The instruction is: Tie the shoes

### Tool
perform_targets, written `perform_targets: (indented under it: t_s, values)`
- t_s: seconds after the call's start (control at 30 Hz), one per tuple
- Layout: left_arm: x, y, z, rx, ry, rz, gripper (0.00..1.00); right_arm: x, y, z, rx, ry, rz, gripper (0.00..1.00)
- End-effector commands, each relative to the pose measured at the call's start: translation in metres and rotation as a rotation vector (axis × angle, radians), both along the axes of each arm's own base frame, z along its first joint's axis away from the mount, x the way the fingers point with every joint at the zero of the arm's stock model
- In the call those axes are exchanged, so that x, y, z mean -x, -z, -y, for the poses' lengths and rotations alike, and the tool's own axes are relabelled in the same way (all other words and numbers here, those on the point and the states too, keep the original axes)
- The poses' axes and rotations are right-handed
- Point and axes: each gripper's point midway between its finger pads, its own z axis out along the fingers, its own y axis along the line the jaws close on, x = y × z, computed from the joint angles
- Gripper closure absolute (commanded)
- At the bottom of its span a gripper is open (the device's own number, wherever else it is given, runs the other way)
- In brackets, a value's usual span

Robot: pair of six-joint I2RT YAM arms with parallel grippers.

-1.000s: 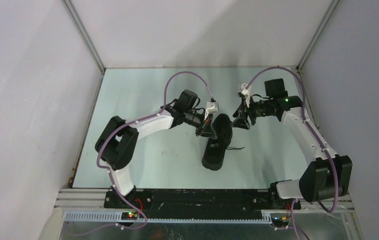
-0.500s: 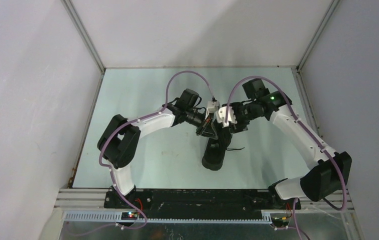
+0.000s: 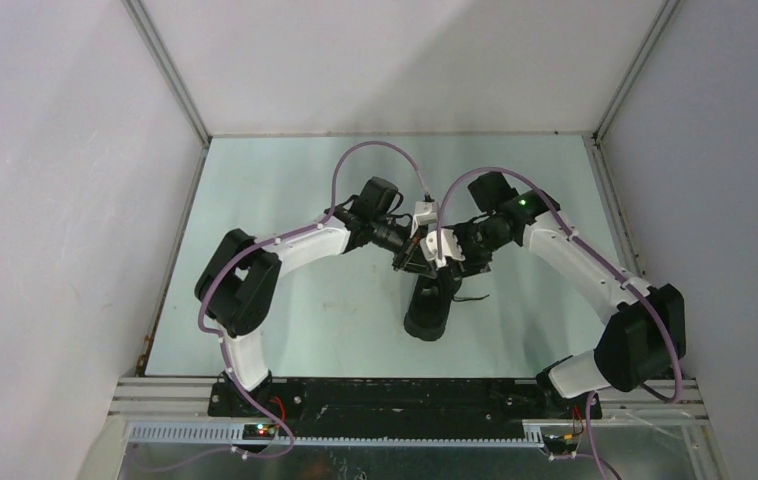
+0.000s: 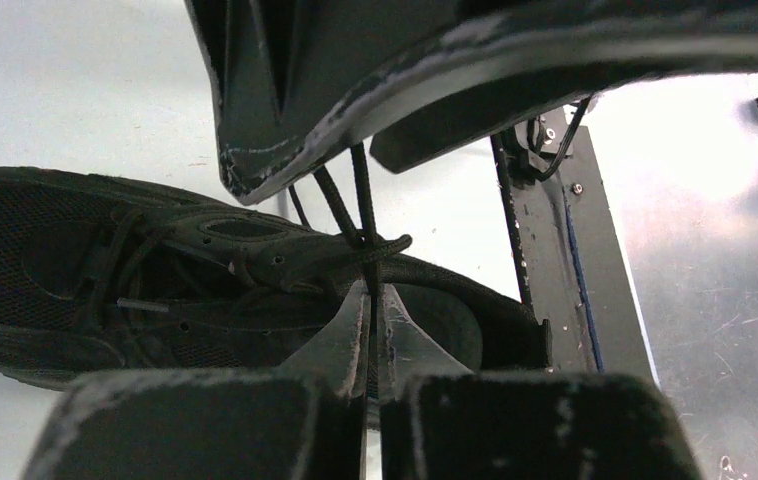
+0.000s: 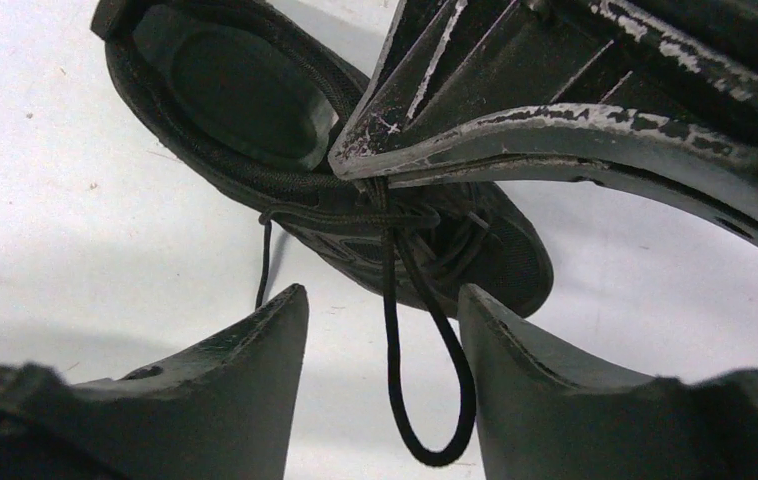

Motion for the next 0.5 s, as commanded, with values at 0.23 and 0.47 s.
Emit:
perform_targets:
  t_s: [0.23,0.47]
  values:
    - [-0.001,-0.01,0.004,0.049,0.019,0.003,1.0,-0.008,0.0,-0.012,-0.051,0.079,-0.043,0.71]
    - [-0.001,-0.01,0.004,0.051,0.016,0.0,1.0,0.001,0.002,-0.01,-0.047,0.11,-0.1,0.86]
